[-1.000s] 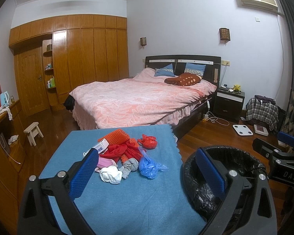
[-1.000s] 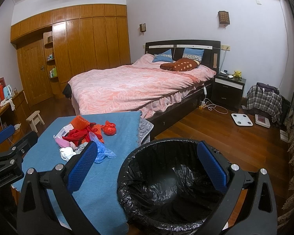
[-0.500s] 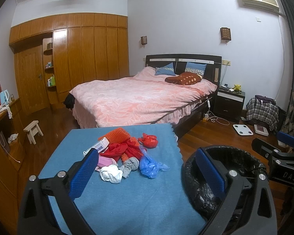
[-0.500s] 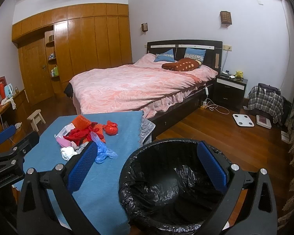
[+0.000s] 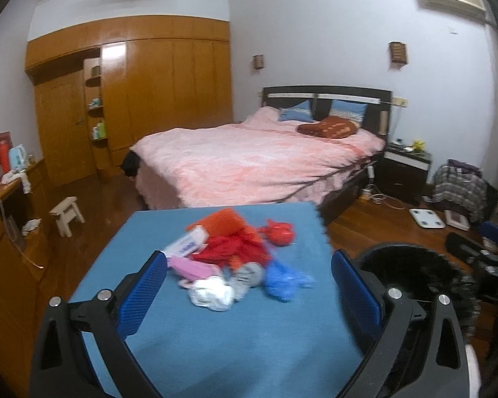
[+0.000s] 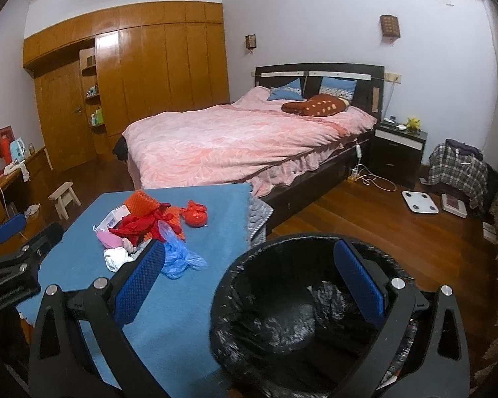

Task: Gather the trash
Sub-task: 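Grasp the blue plastic bag with the right gripper while the left gripper approaches the white tissue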

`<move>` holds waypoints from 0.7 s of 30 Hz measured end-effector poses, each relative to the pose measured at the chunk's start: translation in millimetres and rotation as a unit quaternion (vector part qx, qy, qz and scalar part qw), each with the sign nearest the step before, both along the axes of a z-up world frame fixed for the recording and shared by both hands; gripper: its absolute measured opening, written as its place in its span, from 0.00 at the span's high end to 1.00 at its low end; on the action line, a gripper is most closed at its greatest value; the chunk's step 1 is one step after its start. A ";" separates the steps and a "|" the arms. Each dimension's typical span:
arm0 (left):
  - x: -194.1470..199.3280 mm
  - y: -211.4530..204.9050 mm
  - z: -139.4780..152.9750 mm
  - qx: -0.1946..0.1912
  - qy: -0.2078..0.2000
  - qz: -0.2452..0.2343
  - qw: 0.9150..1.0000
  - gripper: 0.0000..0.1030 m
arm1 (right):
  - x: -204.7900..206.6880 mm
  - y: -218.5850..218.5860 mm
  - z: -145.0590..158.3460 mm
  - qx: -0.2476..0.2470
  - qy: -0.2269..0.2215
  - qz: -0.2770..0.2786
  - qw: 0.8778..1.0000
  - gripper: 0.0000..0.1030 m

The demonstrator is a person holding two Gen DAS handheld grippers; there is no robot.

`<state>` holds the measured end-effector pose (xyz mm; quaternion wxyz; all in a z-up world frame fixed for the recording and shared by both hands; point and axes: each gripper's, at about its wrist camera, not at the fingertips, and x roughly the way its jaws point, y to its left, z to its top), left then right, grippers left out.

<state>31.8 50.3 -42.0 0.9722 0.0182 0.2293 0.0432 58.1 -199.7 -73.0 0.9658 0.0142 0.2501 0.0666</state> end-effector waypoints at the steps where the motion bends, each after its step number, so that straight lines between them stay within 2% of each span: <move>1: 3.9 7.3 -2.2 -0.001 0.003 0.007 1.000 0.06 | 6.1 5.1 -4.3 0.000 0.001 0.005 1.000 0.04; 4: 16.0 33.1 -14.6 -0.005 0.013 0.028 1.000 0.06 | 27.3 22.3 -19.1 0.010 0.020 0.023 0.999 0.04; 10: 37.8 73.6 -43.9 0.015 0.035 0.067 0.997 0.06 | 64.4 70.9 -51.6 0.014 0.041 0.062 0.997 0.04; 16: 54.8 104.2 -70.4 0.002 0.056 0.089 0.994 0.06 | 98.7 110.8 -87.8 -0.004 0.072 0.086 0.994 0.04; 19: 63.0 113.1 -81.1 -0.001 0.062 0.094 0.994 0.06 | 114.1 126.6 -108.3 -0.021 0.089 0.088 0.992 0.07; 21: 69.2 116.6 -88.9 -0.001 0.066 0.094 0.993 0.08 | 123.2 134.5 -119.9 -0.032 0.101 0.093 0.990 0.15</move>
